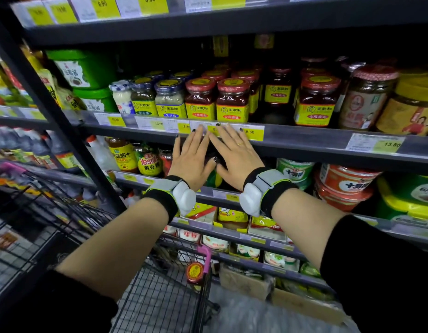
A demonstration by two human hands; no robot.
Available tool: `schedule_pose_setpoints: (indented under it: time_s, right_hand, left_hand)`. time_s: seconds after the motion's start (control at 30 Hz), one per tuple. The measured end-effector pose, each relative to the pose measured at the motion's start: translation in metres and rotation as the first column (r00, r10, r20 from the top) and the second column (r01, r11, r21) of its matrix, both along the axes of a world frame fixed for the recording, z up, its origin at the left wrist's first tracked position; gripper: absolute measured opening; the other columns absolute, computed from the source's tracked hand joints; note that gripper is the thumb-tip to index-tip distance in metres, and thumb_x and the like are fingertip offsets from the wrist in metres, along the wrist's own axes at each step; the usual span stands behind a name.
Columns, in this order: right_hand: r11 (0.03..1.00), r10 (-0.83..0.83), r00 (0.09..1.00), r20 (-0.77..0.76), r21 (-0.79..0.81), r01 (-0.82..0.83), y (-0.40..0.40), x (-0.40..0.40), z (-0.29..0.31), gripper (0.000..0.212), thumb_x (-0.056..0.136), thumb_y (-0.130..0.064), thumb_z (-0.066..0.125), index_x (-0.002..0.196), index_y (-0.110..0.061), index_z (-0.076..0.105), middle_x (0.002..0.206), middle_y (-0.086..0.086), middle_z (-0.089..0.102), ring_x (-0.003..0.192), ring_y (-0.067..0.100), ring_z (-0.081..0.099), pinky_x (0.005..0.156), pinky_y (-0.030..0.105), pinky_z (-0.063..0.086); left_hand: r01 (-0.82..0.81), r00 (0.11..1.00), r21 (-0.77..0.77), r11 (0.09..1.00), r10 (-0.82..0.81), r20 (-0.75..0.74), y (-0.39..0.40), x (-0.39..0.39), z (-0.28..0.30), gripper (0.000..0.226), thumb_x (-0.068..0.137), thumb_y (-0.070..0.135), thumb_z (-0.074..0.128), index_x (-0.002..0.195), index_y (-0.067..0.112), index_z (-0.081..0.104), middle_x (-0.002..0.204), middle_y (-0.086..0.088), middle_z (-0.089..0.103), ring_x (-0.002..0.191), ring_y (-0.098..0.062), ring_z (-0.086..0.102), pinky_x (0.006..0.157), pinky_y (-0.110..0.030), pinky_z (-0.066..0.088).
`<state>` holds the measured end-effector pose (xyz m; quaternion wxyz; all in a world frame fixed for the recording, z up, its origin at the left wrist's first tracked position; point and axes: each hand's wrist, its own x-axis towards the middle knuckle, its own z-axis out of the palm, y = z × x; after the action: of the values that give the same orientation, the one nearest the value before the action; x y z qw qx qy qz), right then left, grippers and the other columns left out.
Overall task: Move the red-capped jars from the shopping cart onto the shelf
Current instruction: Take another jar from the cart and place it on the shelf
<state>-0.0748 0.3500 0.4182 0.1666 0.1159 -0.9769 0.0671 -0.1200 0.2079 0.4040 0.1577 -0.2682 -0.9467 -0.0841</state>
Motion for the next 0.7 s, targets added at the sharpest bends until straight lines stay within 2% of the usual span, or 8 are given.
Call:
schedule_pose_setpoints:
  time_s: [0.23,0.4,0.7]
  right_hand:
    - [0.993,0.074,0.993,0.096,0.084,-0.082,-0.01,-0.004,-0.02,0.065,0.094,-0.031,0.044,0.151,-0.019,0.015,0.161,0.003,0.004,0.149,0.021,-0.005,0.119,0.039,-0.01]
    - [0.991,0.112,0.974,0.199,0.053,-0.125,-0.023,-0.005,-0.043,0.065,0.096,-0.03,0.041,0.151,-0.023,0.008,0.161,0.001,-0.001,0.149,0.019,-0.008,0.119,0.04,-0.009]
    - [0.986,0.16,0.918,0.364,-0.006,-0.169,-0.05,-0.011,-0.098,0.063,0.098,-0.03,0.04,0.151,-0.027,0.007,0.161,-0.001,-0.005,0.149,0.017,-0.01,0.118,0.039,-0.012]
  left_hand:
    - [-0.066,0.995,-0.008,0.998,0.067,0.08,-0.021,0.01,-0.029,0.063,0.097,0.039,0.032,0.149,0.019,0.003,0.159,-0.001,-0.004,0.147,-0.018,-0.002,0.117,-0.042,-0.008]
    - [-0.103,0.981,-0.069,0.992,0.113,0.16,-0.037,0.016,-0.052,0.065,0.097,0.042,0.03,0.149,0.02,-0.003,0.159,0.0,-0.01,0.147,-0.017,-0.005,0.118,-0.043,-0.009]
    - [-0.145,0.937,-0.163,0.976,0.189,0.295,-0.066,0.022,-0.099,0.069,0.096,0.046,0.029,0.148,0.019,-0.007,0.158,-0.001,-0.012,0.147,-0.018,-0.006,0.119,-0.045,-0.008]
